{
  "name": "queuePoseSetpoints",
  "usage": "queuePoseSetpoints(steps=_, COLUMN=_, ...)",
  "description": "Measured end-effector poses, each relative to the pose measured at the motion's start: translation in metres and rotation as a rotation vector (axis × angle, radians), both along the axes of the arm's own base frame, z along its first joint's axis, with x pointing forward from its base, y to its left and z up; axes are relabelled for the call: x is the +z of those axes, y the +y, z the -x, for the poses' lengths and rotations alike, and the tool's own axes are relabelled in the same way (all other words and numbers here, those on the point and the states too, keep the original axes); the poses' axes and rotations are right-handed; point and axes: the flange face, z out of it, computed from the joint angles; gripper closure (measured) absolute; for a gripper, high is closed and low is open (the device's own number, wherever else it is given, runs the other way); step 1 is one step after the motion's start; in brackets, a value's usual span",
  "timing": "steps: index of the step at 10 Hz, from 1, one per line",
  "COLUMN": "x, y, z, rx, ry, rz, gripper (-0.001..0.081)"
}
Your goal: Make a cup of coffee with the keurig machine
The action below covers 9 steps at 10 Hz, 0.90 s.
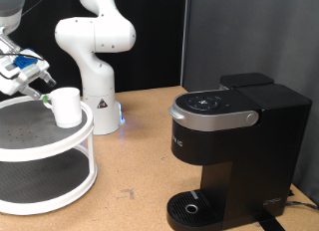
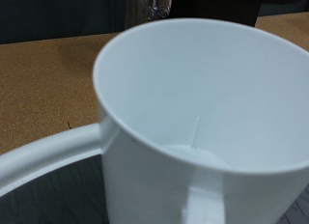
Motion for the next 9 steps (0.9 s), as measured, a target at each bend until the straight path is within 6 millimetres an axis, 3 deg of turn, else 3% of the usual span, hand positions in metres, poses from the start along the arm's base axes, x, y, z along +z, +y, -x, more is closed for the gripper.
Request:
queuePoseSetpoints(steps=3, x=-0.0095, y=0.0038, z=-0.0102, rx=-0.022, ry=0.062, rz=0.034, gripper=0.0003)
queuePoseSetpoints(steps=9, x=-0.0129, y=0.0064, z=-0.0105, rx=-0.014, ry=0.069, rz=0.031, gripper=0.0026)
